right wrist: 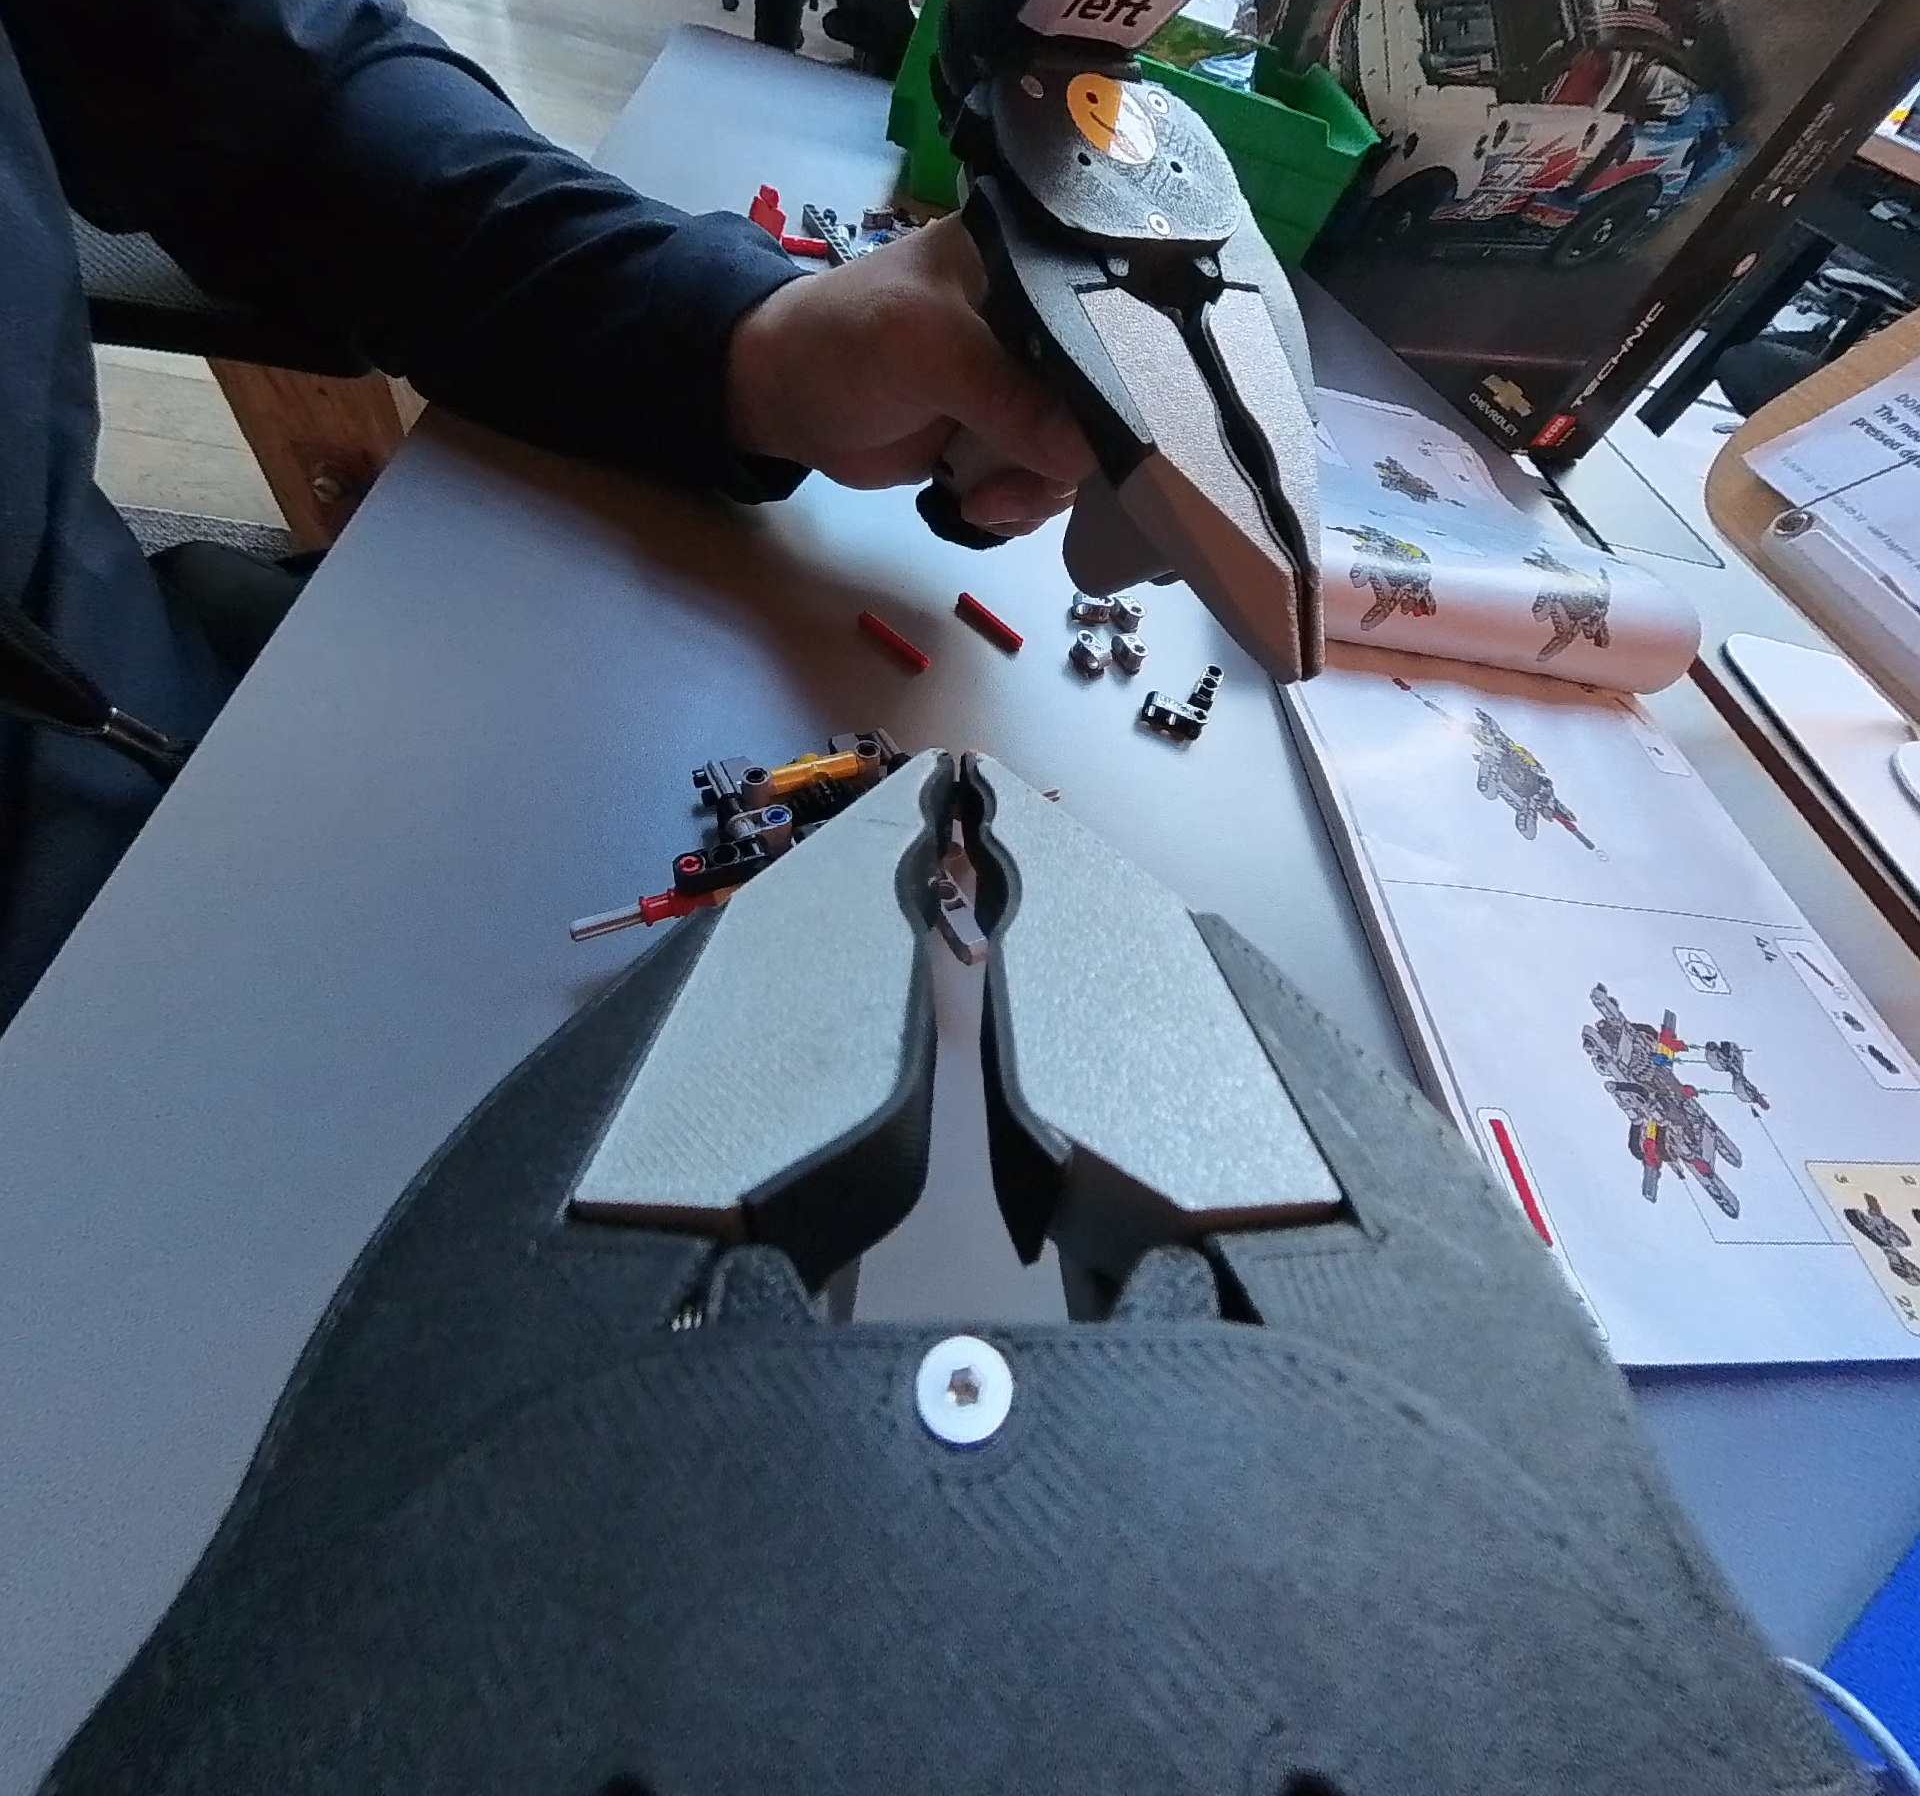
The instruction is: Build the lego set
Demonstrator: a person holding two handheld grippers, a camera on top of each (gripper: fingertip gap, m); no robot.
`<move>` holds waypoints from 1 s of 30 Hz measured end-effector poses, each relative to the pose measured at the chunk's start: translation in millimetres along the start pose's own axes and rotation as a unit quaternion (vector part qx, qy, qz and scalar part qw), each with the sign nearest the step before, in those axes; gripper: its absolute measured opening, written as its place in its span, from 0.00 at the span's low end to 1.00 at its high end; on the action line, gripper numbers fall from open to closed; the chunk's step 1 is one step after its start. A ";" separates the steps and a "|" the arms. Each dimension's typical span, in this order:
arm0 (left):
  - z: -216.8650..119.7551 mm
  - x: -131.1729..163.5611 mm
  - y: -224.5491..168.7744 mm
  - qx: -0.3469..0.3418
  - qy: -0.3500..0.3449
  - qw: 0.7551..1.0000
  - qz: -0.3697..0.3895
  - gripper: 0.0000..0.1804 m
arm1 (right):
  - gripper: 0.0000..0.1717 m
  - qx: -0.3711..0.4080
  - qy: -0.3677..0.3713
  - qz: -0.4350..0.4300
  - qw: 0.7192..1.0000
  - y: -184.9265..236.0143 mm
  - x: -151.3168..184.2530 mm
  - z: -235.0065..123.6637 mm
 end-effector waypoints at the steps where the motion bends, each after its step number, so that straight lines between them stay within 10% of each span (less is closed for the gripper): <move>1: -0.1 -0.1 -0.1 0.000 0.000 1.000 0.000 0.00 | 0.00 0.001 -0.001 0.000 1.000 -0.1 -0.1 -0.2; 30: 5.4 1.3 -7.4 0.021 0.001 1.000 0.001 0.00 | 0.00 0.035 -0.090 0.037 0.995 -3.5 -7.7 -8.3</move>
Point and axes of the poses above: each gripper's, where its closed fingertips meet, z out along the fingers, x out of its underside, y = z × x across the jaws, the point moved 9 cm from there along -z, back along the fingers, and after that the axes turned 7 degrees about y, right-handed, at the moved point
